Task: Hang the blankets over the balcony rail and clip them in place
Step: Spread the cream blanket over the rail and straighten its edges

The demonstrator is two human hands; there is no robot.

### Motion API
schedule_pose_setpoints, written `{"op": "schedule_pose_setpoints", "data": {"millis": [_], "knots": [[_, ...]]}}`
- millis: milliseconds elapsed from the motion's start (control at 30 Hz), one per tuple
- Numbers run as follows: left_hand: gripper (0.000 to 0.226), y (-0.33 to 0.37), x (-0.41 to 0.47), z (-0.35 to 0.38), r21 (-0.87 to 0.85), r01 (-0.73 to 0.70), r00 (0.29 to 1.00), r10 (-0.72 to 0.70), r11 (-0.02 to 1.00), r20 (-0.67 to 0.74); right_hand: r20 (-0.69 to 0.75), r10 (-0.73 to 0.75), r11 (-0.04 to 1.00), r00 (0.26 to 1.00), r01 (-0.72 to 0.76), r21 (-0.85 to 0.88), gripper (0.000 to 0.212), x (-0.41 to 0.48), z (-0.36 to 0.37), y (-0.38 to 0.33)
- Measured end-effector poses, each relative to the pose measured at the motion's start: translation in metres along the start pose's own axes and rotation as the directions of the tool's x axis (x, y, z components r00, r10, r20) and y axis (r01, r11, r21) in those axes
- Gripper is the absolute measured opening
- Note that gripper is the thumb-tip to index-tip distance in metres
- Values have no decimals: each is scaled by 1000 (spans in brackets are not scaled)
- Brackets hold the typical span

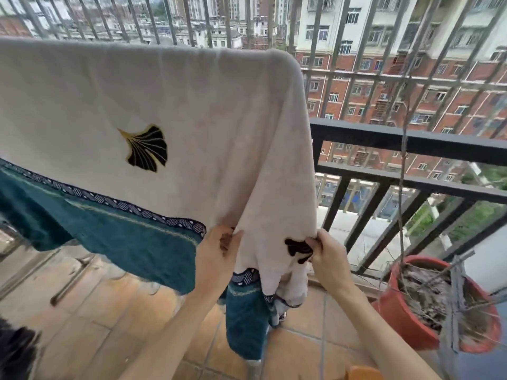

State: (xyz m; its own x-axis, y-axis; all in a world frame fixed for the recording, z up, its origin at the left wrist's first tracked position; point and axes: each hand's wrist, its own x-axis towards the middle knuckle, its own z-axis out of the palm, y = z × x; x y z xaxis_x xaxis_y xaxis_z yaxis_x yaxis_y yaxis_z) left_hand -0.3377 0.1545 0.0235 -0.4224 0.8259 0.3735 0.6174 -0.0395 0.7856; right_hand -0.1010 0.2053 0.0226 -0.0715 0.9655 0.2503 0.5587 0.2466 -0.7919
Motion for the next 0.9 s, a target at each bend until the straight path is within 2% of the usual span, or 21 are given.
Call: {"op": "schedule_pose_setpoints", "data": {"millis": [67,167,233,267,300,333,367,400,433,467,567,633,733,900], "knots": [[16,7,-11,6,6,15,1000,-15,1000,21,-39,-3,1000,999,2,-6,31,-8,-23,8],[18,29,-32,24,-56,53,994,-47,997,96,-69,23,1000,997,-23,7,22,-13,-76,16],[20,46,-47,39,-52,46,982,-36,998,183,-253,45,998,966,-32,53,14,-14,-114,20],[20,53,-53,48,-55,43,974,-30,998,226,-380,84,993,921,-43,113,13,-15,-126,23],[22,60,-60,56,-77,47,965,-25,996,262,-444,99,990,891,-45,130,15,-17,-129,23],[25,67,-68,62,-105,45,958,-13,993,286,-380,59,996,923,-30,82,18,-20,-122,19],[26,76,-75,67,-117,27,951,10,993,308,-169,-10,1000,986,11,3,20,-25,-106,17],[27,82,-81,72,-105,2,943,33,994,332,83,-46,998,995,50,-46,20,-30,-86,18],[29,90,-87,76,-77,-6,934,33,997,355,257,-43,998,966,53,-32,19,-37,-70,18],[32,96,-89,77,-40,13,936,2,999,352,322,-51,999,945,50,13,19,-39,-60,18],[42,102,-83,77,50,110,963,-119,993,243,355,-120,989,927,80,125,19,-30,-62,15],[49,101,-81,75,81,102,948,-121,992,294,442,-105,987,891,39,157,19,-26,-70,18],[33,104,-86,78,11,84,924,-82,996,374,483,-70,982,873,-25,188,20,-23,-74,24],[22,108,-82,77,-5,80,941,-74,997,330,507,-90,980,857,-15,200,28,-17,-70,34]]}}
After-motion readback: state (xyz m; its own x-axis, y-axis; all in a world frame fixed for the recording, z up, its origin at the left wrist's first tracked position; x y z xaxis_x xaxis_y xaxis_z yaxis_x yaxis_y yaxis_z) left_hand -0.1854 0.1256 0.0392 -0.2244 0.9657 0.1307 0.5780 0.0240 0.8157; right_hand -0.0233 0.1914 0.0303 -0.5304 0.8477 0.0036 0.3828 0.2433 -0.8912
